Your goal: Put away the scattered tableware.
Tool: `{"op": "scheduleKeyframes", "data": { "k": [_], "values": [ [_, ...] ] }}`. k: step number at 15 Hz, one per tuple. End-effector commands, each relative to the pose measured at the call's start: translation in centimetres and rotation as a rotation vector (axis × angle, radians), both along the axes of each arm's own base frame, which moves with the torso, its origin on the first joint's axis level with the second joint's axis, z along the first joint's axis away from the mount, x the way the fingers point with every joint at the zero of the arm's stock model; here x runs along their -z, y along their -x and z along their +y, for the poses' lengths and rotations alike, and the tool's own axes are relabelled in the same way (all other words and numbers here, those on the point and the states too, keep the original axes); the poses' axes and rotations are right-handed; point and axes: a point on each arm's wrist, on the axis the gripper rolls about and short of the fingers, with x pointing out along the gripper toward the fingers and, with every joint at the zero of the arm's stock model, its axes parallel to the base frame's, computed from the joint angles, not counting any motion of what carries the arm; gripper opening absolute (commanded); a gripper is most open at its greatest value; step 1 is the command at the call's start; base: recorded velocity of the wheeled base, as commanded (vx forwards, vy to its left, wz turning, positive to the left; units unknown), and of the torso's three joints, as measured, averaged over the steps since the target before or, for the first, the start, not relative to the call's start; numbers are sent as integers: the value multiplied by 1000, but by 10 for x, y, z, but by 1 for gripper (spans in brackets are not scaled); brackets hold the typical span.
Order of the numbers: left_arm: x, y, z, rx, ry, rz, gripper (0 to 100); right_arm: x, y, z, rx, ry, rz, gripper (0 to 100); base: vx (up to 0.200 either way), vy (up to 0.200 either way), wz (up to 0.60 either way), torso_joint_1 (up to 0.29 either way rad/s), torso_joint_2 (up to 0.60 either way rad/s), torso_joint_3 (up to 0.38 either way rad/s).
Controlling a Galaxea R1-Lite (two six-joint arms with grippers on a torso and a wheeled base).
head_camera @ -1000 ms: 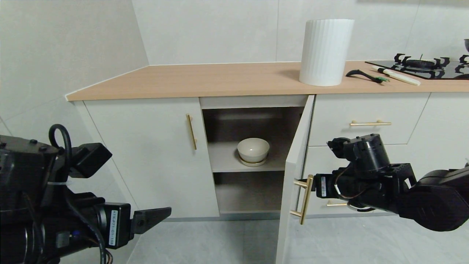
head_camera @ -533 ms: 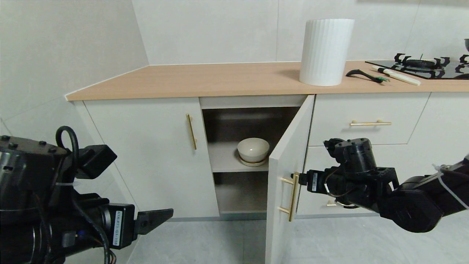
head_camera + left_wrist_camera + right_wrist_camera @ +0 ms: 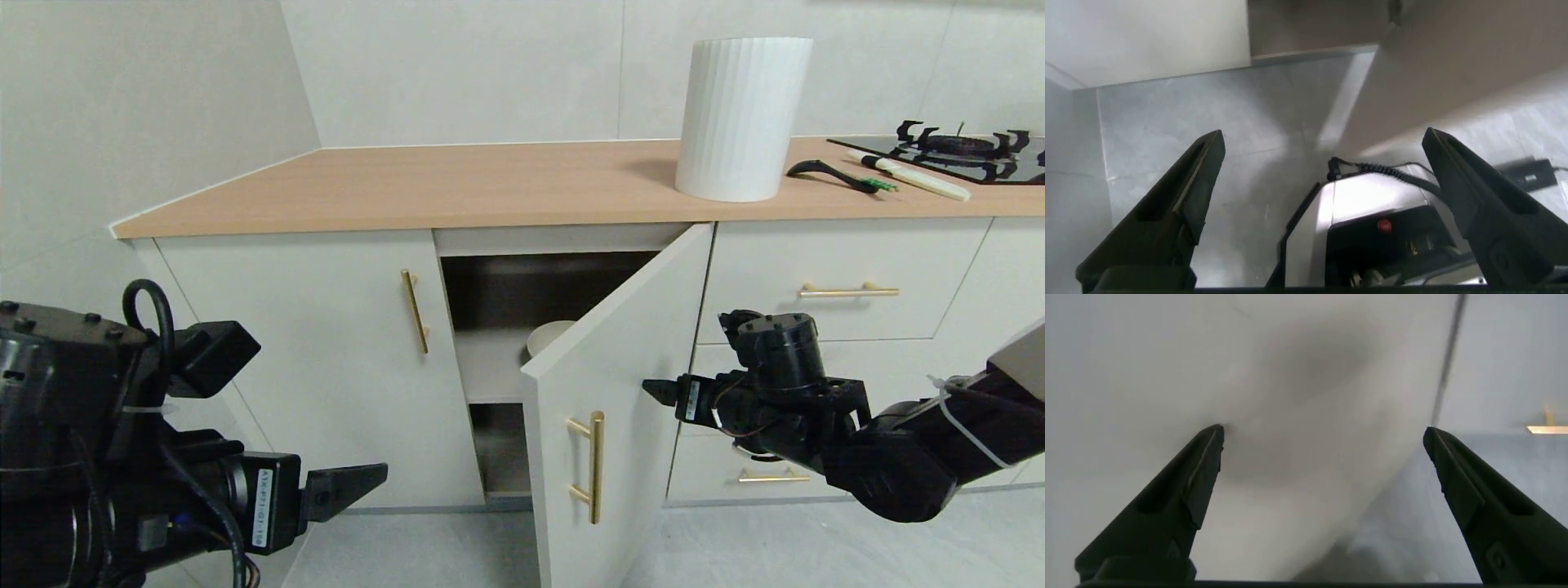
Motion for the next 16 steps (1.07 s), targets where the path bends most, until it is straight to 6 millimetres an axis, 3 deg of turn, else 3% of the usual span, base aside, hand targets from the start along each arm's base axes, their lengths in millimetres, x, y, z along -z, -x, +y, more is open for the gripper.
{"op": "scheduleKeyframes", "data": {
  "k": [1, 10, 16],
  "values": [
    [0, 0, 0, -1, 0, -1, 100, 8, -4, 2, 3, -3, -2, 100, 0, 0, 0, 0, 0, 0],
    [-1, 2, 1, 2, -1, -5, 100, 17, -20, 11, 62, -96, -26, 100, 0, 0, 0, 0, 0, 0],
    [0, 2, 1, 3, -2, -4, 100, 43, -45, 22, 151, -128, -64, 100, 0, 0, 0, 0, 0, 0]
  ]
}}
